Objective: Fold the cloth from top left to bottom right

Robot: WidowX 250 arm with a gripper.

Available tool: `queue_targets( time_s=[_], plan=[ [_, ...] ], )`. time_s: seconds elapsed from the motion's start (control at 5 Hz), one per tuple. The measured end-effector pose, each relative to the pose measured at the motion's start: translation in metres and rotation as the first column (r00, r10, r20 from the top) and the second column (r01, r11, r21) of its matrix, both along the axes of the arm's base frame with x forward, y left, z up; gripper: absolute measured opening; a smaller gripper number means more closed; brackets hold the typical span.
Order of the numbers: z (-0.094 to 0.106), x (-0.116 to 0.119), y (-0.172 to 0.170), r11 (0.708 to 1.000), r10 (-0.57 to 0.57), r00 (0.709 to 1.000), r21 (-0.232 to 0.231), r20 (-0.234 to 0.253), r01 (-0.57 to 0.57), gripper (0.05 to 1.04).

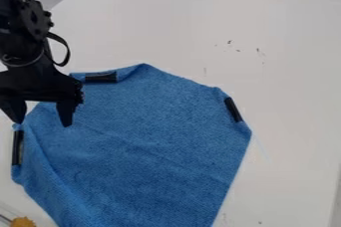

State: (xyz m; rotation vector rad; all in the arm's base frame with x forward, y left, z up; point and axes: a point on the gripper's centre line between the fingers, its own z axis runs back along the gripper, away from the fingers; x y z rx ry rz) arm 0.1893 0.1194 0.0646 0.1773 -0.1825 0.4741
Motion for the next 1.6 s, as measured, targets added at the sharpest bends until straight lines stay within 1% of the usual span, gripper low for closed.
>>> queue_targets(
  time_s=[0.2, 0.4, 0.6, 0.8, 1.0, 1.2, 1.4, 1.6],
  plan=[
    [-0.004, -0.001, -0.001, 1.000, -0.002, 1.000, -0.009, -0.016, 0.002, 1.001],
    [-0.008, 0.033, -0.004, 0.994, -0.112, 0.994, -0.006, -0.014, 0.112, 1.001],
    [-0.009, 0.064, -0.010, 0.980, -0.201, 0.980, 0.001, 0.000, 0.201, 1.001],
    [-0.018, 0.101, -0.018, 0.951, -0.310, 0.951, -0.013, 0.025, 0.310, 1.001],
    [-0.027, 0.129, -0.020, 0.922, -0.385, 0.921, -0.018, 0.050, 0.387, 1.001],
    [-0.030, 0.145, -0.015, 0.907, -0.420, 0.906, -0.002, 0.051, 0.420, 1.001],
    [-0.033, 0.154, -0.012, 0.900, -0.435, 0.897, 0.007, 0.074, 0.436, 1.001],
    [-0.036, 0.155, 0.003, 0.906, -0.423, 0.902, 0.015, 0.085, 0.423, 0.948]
  ],
)
